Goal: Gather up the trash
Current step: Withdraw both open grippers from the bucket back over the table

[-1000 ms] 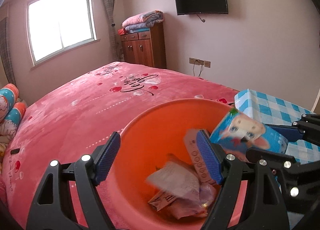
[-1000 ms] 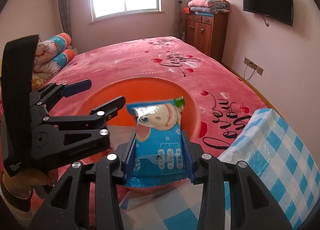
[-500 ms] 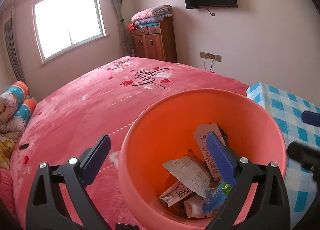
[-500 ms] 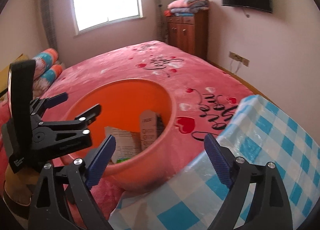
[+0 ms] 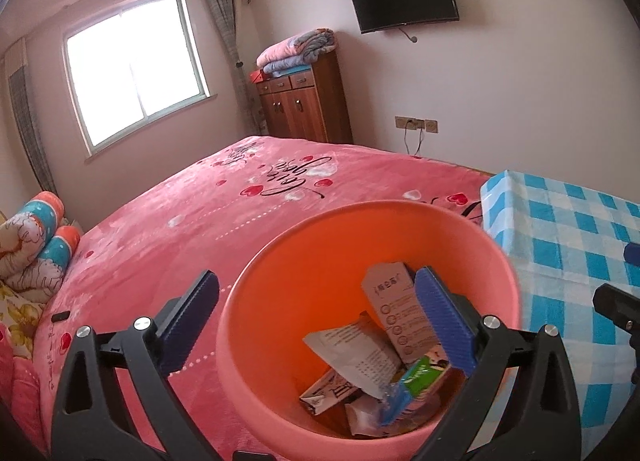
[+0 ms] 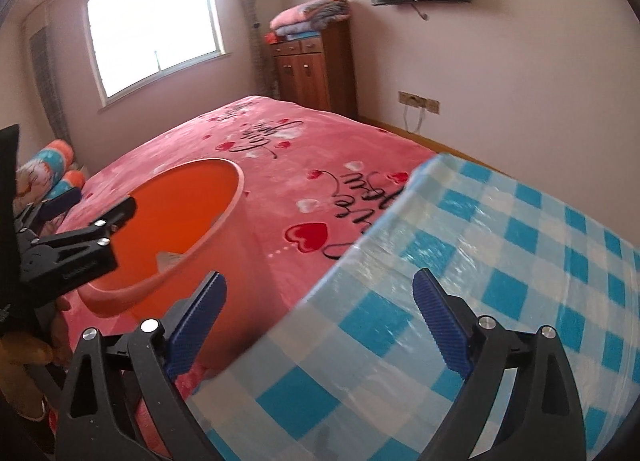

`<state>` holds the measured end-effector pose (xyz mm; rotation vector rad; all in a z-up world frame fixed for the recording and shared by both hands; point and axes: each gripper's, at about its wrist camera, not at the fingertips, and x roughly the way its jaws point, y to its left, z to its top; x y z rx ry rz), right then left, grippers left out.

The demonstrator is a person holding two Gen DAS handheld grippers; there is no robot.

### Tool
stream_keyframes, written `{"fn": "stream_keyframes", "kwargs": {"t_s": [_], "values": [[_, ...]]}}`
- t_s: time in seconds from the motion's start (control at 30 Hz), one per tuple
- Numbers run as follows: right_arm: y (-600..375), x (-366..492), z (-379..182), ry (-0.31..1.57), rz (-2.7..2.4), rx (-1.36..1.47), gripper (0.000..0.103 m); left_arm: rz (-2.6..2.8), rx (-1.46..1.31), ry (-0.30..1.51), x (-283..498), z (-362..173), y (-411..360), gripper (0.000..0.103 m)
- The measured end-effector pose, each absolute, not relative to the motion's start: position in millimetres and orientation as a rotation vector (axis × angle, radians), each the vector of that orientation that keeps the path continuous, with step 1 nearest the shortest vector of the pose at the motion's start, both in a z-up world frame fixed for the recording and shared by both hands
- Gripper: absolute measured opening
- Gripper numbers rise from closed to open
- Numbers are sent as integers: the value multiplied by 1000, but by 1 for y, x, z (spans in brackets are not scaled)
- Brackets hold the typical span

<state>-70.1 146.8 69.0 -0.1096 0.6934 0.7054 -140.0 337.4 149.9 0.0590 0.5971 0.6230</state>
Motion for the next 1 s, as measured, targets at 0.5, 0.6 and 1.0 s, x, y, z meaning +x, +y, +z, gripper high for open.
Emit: {"fn": "stream_keyframes", "kwargs": {"t_s": [0.5,0.6,1.0], "values": [[81,-75,54,688,582,-40,93,543,104,583,-134,159,284,99],[67,-77,53,678,554,-35,93,518,108,582,-131,158,271,99],[5,-80,44,672,446,12,93,408,150,589,-119,151,214,99]]}}
